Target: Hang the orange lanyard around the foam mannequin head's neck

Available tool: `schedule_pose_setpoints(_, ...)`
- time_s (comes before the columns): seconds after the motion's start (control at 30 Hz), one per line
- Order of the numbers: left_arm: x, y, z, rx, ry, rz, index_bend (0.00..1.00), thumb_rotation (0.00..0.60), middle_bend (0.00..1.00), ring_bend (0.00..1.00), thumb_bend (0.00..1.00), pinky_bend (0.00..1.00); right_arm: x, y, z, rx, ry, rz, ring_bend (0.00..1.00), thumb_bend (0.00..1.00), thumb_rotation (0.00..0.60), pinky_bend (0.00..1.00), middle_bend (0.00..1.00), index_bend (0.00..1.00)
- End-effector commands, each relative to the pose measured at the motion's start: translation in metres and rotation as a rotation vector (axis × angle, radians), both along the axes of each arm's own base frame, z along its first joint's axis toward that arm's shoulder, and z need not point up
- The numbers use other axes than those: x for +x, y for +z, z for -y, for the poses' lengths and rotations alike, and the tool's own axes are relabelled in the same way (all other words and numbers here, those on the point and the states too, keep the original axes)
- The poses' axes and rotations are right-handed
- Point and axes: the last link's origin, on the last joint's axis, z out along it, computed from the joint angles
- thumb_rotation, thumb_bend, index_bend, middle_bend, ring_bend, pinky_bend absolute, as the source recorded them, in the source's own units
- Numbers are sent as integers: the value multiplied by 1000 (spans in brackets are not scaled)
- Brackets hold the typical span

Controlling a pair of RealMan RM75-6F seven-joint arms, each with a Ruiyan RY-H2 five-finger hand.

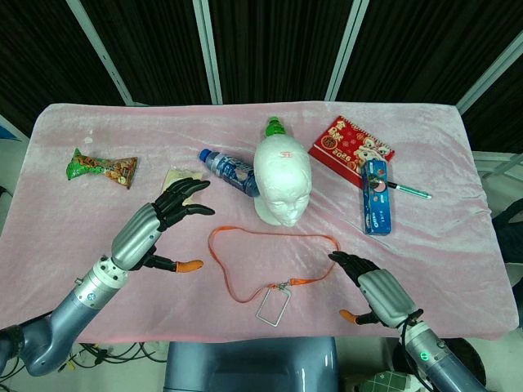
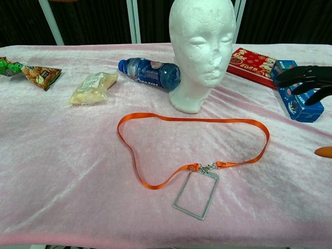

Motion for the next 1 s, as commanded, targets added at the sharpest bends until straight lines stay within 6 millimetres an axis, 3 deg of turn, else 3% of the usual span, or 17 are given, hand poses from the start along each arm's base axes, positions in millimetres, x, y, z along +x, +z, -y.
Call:
schedule_pose_setpoints(0.03, 3, 1, 2, -2, -2, -8, 260, 600, 45, 0, 122, 0, -1, 0, -1, 2, -6, 1, 116, 151, 600, 168, 73, 56)
schedule_pose_setpoints(0.73, 4, 0, 5, 2, 17, -20, 272, 600, 48, 0, 122, 0, -17, 3, -8, -1, -35, 5, 116, 152, 600, 167, 73, 56)
schedule_pose_setpoints(1.0, -13, 2, 3, 79, 48, -126, 270, 600, 50, 0, 122, 0, -21, 7, -3, -49, -59, 8, 116, 152, 600, 167, 73, 73)
